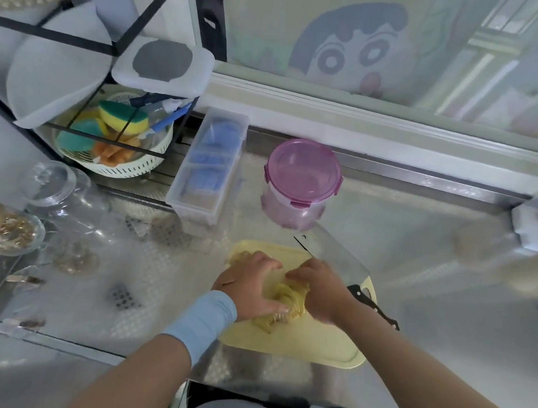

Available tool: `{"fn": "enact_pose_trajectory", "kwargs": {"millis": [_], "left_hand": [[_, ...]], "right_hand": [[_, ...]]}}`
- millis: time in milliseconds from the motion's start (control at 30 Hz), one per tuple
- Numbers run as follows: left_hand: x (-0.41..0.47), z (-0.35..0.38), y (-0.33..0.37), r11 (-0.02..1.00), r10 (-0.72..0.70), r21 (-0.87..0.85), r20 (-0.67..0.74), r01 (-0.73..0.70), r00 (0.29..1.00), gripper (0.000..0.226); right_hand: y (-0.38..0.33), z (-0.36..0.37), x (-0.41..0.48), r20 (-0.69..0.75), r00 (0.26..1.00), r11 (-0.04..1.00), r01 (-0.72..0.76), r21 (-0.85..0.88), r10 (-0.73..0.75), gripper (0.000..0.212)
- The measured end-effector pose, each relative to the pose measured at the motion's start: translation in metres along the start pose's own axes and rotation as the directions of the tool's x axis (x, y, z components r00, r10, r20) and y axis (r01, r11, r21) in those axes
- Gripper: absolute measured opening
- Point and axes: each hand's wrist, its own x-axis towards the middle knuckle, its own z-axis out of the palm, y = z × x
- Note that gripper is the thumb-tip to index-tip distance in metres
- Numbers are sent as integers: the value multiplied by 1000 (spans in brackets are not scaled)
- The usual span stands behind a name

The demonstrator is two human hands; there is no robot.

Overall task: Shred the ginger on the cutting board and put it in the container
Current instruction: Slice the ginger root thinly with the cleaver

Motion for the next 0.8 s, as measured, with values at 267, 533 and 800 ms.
{"fn": "enact_pose_trajectory", "kwargs": {"millis": [267, 533, 800], "left_hand": [[-4, 41, 14, 944, 86, 308, 106, -115, 991, 74], [-10, 25, 20, 949, 82, 286, 190, -135, 978, 100], [-10, 32, 29, 949, 75, 291, 154, -118, 985, 102]], "right_hand": [[10, 11, -40, -13, 993, 992, -114, 49, 114, 66], [4, 15, -56, -34, 969, 964, -240, 112, 246, 65], [15, 17, -58, 37, 958, 946, -285, 155, 283, 64]]}}
